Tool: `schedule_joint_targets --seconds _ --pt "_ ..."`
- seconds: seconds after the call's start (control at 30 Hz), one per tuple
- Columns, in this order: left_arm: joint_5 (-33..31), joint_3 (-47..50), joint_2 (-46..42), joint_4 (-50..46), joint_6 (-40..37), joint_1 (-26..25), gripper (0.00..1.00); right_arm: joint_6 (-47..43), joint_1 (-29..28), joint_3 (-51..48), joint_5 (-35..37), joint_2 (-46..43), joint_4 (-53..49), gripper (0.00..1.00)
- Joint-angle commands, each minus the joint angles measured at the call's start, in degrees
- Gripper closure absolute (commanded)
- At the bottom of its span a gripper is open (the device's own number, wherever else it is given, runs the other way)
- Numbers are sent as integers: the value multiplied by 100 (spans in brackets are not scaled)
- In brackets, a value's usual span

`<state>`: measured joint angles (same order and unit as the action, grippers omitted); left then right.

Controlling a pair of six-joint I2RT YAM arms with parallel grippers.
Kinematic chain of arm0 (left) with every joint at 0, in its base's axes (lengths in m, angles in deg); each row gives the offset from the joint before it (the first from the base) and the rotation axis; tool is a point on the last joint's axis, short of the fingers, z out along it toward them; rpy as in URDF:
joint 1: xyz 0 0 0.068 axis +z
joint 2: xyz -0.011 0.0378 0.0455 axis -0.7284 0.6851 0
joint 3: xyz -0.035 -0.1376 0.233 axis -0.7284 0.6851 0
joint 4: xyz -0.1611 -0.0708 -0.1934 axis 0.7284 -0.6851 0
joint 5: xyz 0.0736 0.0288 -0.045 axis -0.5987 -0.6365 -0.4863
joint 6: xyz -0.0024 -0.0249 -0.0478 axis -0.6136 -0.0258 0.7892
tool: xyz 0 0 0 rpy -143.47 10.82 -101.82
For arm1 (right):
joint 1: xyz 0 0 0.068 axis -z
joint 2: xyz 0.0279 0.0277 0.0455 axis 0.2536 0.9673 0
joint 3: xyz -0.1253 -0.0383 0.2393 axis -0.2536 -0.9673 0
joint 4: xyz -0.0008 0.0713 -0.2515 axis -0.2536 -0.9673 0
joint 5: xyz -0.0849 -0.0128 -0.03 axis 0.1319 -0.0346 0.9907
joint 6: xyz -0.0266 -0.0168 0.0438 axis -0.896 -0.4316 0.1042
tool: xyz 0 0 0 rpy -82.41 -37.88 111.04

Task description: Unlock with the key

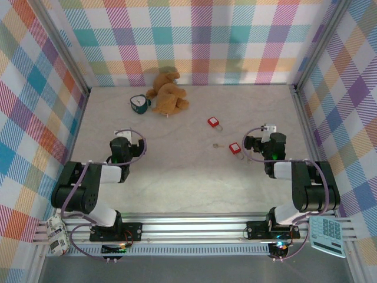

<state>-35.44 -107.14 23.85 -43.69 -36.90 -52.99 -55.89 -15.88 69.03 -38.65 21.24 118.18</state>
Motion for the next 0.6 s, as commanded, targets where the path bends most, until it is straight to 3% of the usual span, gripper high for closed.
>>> schedule_joint_targets --seconds 0.0,0.07,0.17,0.27,0.33,0.43,0.5,0.57 --pt "86 -857 -881 -1477 94 28 0 -166 -285 938 576 -434 -1538 1" --pt "377 -1392 -1286 -2321 358 29 0 -122 -464 1477 634 -783 -2331 1" --pt "713 -2567 -1526 -3979 1268 28 0 762 -479 2927 487 -1161 -4204 1" --pt "1155 -4194 -1336 -6036 2147 32 0 1349 -470 4636 58 -868 -6026 1" --pt "1587 -5004 -1188 -6796 2146 41 0 1904 -455 5355 78 -477 -6887 1" --pt "1693 -4910 -1153 -6435 2720 60 0 2178 -288 5837 -488 143 -7549 1" --pt "1668 -4656 -1121 -6030 3265 123 0 2018 -269 6034 -829 495 -7832 16" --pt "2108 -4608 -1008 -5840 3410 226 0 1842 -298 6162 -911 830 -8133 28"
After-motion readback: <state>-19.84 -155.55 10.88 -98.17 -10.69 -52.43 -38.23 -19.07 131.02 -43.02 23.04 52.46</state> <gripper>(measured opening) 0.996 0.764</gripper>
